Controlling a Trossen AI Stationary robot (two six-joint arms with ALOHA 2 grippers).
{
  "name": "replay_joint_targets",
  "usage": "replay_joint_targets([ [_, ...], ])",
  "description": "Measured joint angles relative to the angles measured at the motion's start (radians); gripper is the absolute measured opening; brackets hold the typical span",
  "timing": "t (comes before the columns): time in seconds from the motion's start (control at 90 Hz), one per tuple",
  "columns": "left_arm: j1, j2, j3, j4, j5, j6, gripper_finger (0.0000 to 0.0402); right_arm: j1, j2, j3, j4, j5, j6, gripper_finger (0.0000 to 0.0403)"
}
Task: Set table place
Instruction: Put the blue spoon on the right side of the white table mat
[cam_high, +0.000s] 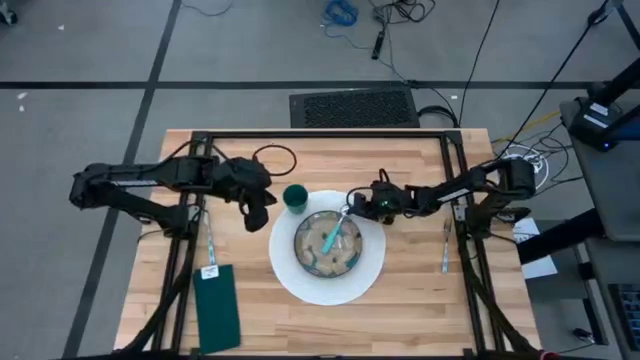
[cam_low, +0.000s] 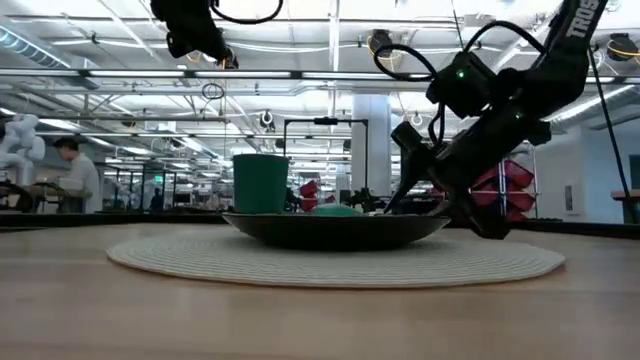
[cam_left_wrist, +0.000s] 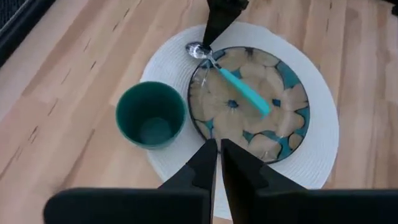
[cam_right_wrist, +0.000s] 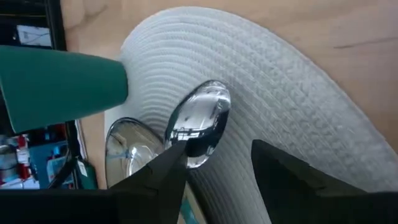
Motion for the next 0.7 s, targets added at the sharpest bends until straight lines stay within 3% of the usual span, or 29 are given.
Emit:
replay_joint_targets([
  [0.378,0.000,0.007,0.000,0.001,0.000,0.001,0.0008,0.001,0.004,0.060,0.026,-0.034,-0.014,0.0167],
  [0.7,0.000,0.007,0.000,-0.002,0.000,0.001,0.0008,-0.017,0.004,0.090,-0.089,-0.032,-0.043,0.0167],
])
